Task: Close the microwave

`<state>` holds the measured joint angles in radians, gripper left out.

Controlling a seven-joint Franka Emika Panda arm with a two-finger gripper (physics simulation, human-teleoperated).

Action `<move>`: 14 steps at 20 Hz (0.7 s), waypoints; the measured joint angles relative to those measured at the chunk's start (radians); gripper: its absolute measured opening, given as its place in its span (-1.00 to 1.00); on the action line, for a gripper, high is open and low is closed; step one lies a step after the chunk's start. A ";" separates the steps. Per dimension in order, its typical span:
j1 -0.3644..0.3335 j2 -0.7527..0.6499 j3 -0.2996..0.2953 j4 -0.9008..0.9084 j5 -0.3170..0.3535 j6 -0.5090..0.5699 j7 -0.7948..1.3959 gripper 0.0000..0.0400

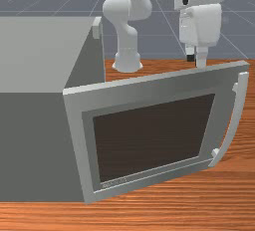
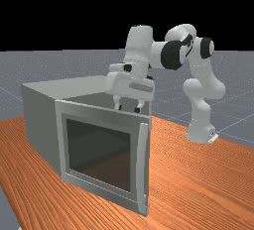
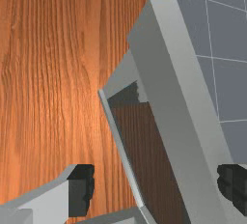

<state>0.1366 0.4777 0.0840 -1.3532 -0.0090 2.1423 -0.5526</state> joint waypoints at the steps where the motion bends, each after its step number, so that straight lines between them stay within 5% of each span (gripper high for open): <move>1: -0.001 0.014 0.001 0.027 0.004 -0.029 -0.001 0.94; 3: -0.002 0.041 0.003 0.078 0.008 -0.069 -0.001 0.89; 11: 0.006 -0.032 -0.014 -0.129 -0.029 0.289 0.009 0.99; 13: 0.008 -0.006 -0.017 -0.097 -0.034 0.305 0.009 1.00; 14: 0.007 0.014 -0.012 -0.050 -0.025 0.226 0.008 1.00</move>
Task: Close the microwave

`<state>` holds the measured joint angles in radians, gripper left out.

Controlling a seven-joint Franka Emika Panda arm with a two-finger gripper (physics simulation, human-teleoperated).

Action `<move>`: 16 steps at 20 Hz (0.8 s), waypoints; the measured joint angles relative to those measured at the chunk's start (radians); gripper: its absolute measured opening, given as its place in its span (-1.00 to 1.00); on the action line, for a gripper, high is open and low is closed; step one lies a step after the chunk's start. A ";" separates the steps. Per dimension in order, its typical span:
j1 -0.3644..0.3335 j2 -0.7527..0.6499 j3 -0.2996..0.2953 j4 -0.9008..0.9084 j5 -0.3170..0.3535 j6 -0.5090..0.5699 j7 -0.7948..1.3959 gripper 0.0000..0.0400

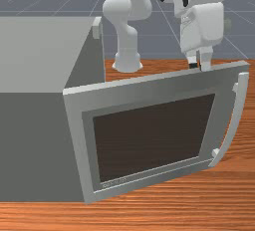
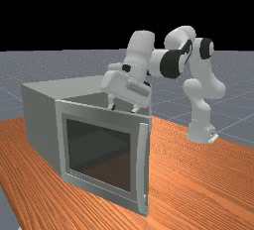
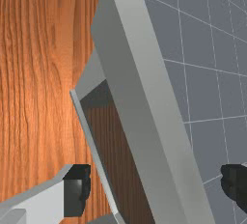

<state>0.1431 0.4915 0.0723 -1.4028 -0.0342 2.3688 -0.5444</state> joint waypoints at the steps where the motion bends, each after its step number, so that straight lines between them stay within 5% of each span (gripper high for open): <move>1: -0.018 0.022 0.029 0.046 0.058 -0.065 -0.021 1.00; 4: 0.019 0.023 0.006 0.043 0.002 -0.040 0.023 1.00; 8: 0.023 0.103 0.016 0.177 0.019 -0.198 0.023 1.00; 11: 0.020 0.114 0.017 0.137 0.020 -0.138 0.021 1.00; 12: 0.024 0.208 0.021 0.321 0.026 -0.275 0.025 1.00; 13: 0.022 0.193 0.022 0.286 0.027 -0.232 0.023 1.00; 16: 0.006 -0.138 0.024 -0.267 0.037 0.020 0.036 1.00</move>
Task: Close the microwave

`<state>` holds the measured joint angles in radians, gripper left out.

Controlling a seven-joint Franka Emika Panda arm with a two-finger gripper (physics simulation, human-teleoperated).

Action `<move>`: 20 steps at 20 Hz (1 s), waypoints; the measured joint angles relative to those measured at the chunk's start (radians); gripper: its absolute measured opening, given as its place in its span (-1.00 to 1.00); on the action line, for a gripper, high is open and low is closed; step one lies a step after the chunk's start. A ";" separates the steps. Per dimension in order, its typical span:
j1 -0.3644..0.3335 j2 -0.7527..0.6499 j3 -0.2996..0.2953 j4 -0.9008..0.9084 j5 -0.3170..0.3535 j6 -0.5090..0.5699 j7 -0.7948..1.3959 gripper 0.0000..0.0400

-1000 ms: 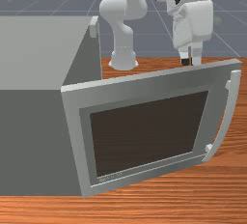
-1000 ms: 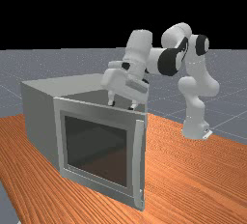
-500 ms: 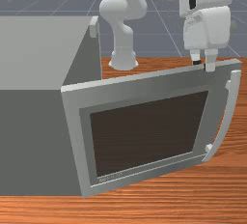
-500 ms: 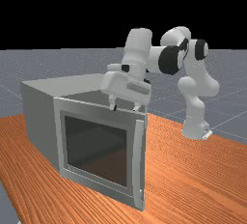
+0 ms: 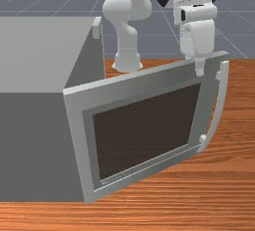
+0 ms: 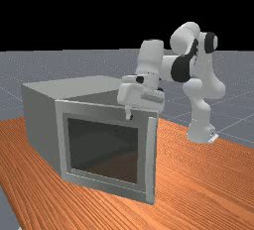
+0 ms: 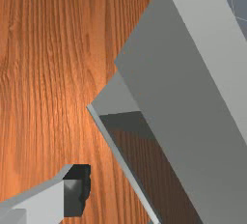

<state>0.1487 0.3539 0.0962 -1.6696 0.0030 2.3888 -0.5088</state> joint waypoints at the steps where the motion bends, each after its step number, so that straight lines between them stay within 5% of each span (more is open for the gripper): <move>1: -0.038 -0.112 0.021 -0.201 0.059 0.161 -0.140 1.00; 2: -0.029 -0.173 0.010 -0.280 0.041 0.189 -0.091 1.00; 3: 0.004 -0.243 -0.020 -0.349 -0.193 0.157 0.134 1.00; 5: -0.079 -0.446 0.034 -0.561 -0.315 0.139 0.213 1.00; 7: -0.141 -0.701 0.119 -0.809 -0.322 0.102 0.227 1.00; 9: -0.065 -0.993 0.094 -1.014 -0.171 0.085 0.164 1.00; 10: -0.059 -1.001 0.080 -1.049 -0.149 0.158 0.167 1.00; 11: -0.046 -0.980 0.092 -1.043 -0.129 0.159 0.186 1.00; 12: 0.043 -0.936 0.076 -1.029 -0.011 0.229 0.215 1.00; 13: -0.118 -0.846 0.348 -0.868 -0.168 0.059 0.564 1.00; 14: -0.145 -0.737 0.475 -0.744 -0.241 -0.014 0.738 1.00; 16: -0.118 -0.531 0.611 -0.539 -0.399 -0.126 0.950 1.00; 18: -0.107 -0.434 0.590 -0.453 -0.410 -0.082 0.784 1.00; 19: -0.091 -0.319 0.588 -0.331 -0.576 -0.160 0.825 1.00; 20: -0.073 -0.215 0.564 -0.215 -0.632 -0.195 0.808 1.00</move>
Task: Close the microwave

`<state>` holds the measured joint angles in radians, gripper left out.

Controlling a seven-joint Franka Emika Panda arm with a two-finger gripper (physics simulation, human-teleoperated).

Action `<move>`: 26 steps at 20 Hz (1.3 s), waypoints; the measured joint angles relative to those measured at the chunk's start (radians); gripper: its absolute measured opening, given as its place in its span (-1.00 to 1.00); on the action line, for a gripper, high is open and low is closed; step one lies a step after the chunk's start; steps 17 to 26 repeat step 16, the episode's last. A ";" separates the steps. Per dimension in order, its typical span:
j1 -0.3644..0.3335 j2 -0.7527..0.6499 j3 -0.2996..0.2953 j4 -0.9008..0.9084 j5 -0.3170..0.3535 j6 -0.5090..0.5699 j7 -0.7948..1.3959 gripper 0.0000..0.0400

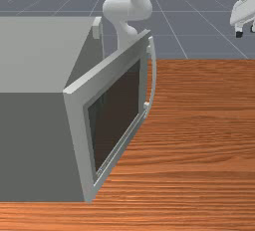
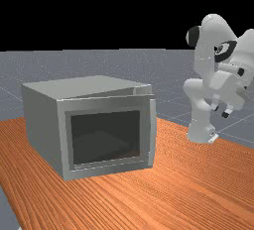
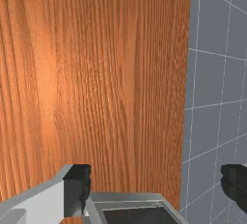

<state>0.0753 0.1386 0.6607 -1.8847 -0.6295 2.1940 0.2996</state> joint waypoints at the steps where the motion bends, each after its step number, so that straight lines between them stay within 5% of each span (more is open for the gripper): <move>1: 0.012 0.079 -0.022 0.093 -0.036 -0.026 -0.016 1.00; 3: 0.105 0.301 -0.091 0.416 -0.138 -0.161 -0.112 1.00; 4: 0.041 0.337 -0.048 0.417 0.008 -0.135 -0.140 1.00; 5: 0.041 0.364 -0.059 0.391 -0.011 -0.099 -0.118 1.00; 7: 0.044 0.406 -0.088 0.317 -0.074 0.007 -0.053 1.00; 8: 0.074 0.393 -0.139 0.259 -0.189 0.067 0.038 1.00; 10: 0.054 0.371 -0.144 0.217 -0.194 0.073 0.024 1.00; 11: 0.083 0.346 -0.190 0.189 -0.295 -0.050 -0.015 1.00; 14: -0.165 0.144 -0.262 -0.111 -0.395 0.093 -0.209 1.00; 15: -0.208 0.119 -0.318 -0.158 -0.495 0.101 -0.285 1.00; 16: -0.355 0.090 -0.321 -0.175 -0.362 0.294 -0.429 1.00; 26: -0.355 0.090 -0.321 -0.175 -0.362 0.294 -0.429 1.00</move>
